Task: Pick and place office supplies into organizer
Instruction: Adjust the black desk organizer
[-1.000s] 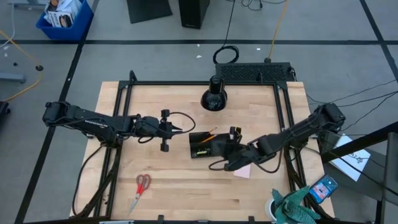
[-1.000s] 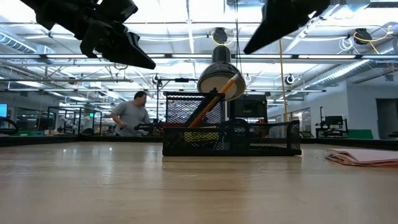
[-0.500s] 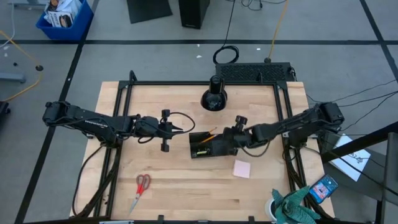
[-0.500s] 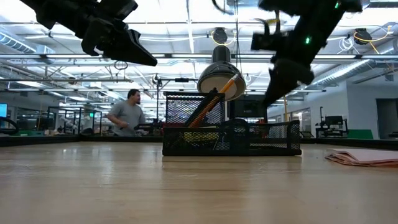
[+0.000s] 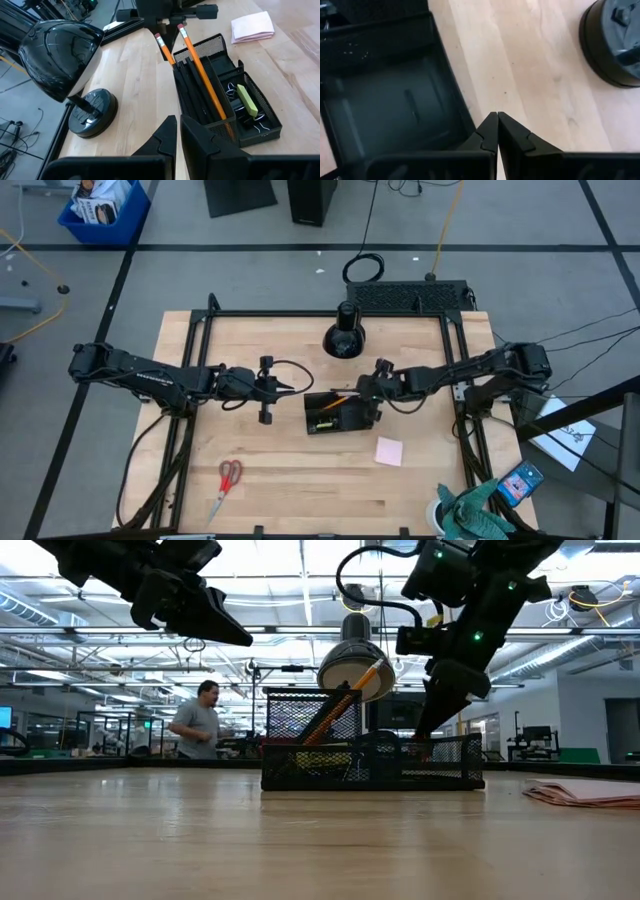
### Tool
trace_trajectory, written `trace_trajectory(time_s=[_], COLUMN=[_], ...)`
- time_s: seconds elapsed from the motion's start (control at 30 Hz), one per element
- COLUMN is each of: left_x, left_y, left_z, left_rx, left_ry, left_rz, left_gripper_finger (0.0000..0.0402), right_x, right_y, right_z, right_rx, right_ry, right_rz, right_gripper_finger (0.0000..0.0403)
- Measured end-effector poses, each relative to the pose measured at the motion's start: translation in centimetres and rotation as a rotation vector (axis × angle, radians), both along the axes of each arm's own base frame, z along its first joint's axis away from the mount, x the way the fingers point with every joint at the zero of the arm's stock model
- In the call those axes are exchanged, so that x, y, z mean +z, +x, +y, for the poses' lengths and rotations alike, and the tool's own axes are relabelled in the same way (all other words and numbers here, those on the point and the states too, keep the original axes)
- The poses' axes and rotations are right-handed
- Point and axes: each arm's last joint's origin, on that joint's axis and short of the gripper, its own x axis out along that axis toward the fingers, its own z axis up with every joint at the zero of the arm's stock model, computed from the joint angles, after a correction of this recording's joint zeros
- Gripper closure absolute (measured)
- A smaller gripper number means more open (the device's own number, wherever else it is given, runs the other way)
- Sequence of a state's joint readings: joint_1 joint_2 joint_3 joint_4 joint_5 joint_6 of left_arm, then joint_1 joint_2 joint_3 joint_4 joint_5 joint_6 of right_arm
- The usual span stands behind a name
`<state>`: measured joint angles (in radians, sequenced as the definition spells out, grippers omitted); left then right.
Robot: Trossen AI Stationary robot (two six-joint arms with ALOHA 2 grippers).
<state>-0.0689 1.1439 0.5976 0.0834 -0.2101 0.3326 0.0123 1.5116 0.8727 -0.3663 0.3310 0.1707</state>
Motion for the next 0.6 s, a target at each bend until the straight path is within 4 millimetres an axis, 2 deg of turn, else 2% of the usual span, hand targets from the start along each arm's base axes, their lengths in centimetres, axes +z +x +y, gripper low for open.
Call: trace_trajectory(time_s=[0.6], left_x=[-0.03], left_y=[-0.02], left_z=[0.00], left_rx=[-0.002], left_ry=[0.006], left_rz=[0.005], left_gripper_finger=[0.0371], right_x=[-0.23], right_y=[-0.14], right_z=[0.23], right_rx=[0.038], right_ry=[0.055], right_rz=[0.009], right_gripper_finger=[0.0403])
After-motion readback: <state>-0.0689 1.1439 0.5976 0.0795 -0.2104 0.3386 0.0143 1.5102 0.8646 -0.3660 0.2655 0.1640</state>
